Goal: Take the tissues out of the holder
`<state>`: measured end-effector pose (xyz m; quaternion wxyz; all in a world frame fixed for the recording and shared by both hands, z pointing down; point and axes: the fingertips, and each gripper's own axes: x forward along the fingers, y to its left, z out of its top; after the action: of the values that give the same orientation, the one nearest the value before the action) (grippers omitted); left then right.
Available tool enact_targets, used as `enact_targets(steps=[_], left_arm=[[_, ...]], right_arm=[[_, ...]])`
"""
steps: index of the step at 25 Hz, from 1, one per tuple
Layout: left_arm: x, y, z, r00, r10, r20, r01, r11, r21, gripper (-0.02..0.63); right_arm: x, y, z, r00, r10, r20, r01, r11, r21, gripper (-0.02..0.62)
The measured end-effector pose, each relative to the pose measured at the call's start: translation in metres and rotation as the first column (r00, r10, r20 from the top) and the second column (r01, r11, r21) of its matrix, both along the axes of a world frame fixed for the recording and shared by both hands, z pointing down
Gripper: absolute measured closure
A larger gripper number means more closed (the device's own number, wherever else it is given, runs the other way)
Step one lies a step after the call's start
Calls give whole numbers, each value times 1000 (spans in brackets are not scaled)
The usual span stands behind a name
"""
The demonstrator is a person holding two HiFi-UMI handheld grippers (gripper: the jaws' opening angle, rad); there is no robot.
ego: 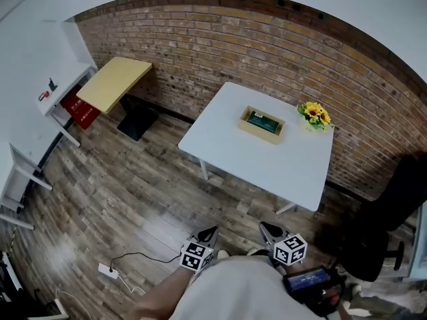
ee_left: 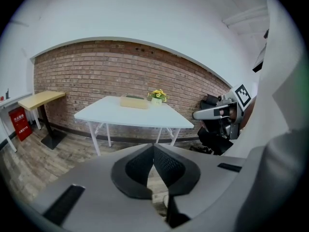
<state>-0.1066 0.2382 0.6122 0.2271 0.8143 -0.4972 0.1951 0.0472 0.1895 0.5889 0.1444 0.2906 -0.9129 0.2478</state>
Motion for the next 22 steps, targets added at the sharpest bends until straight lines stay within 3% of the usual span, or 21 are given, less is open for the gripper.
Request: enact_targets(steps=[22], left_arm=[[-53, 13, -2, 993, -114, -10, 114, 993, 4, 597]], right_arm=[[-48, -1, 2, 998, -67, -8, 67, 998, 3, 589]])
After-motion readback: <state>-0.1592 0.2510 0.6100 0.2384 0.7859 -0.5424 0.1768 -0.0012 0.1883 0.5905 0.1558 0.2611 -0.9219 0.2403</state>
